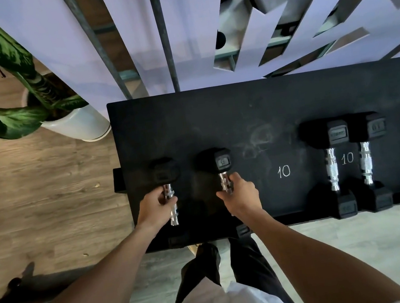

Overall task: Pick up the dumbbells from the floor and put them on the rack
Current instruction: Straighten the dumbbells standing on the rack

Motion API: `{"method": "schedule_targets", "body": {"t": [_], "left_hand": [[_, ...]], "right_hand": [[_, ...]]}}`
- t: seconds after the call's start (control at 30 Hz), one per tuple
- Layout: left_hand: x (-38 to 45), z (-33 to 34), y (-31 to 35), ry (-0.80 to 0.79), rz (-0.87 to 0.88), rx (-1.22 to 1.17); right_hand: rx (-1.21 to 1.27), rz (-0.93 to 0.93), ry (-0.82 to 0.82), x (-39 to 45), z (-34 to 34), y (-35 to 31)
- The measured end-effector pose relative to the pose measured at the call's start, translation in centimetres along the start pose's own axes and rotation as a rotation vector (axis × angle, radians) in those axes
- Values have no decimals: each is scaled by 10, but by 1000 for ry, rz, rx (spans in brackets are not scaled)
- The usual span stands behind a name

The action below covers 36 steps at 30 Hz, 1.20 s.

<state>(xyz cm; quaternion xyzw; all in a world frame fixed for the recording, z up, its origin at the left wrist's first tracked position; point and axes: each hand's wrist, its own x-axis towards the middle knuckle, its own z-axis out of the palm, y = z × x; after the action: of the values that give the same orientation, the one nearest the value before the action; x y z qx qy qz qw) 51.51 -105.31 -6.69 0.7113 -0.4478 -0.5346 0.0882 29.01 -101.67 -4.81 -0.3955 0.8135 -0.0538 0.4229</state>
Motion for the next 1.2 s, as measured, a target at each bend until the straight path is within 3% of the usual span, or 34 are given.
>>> {"method": "schedule_targets", "body": {"t": [0.13,0.43,0.63,1.2], "left_hand": [[9,-5,3,-96,1,14],[6,8,4,31,-32,-72],[5,9,9,48,-67,-108],[7,5,10,0,-52,47]], "right_hand": [[-76,-16,30,-3,6,-9],[-42,-40,97,-7,17,-4],[92,39,8,3,5,-3],[78,37,-62,10,8,0]]}}
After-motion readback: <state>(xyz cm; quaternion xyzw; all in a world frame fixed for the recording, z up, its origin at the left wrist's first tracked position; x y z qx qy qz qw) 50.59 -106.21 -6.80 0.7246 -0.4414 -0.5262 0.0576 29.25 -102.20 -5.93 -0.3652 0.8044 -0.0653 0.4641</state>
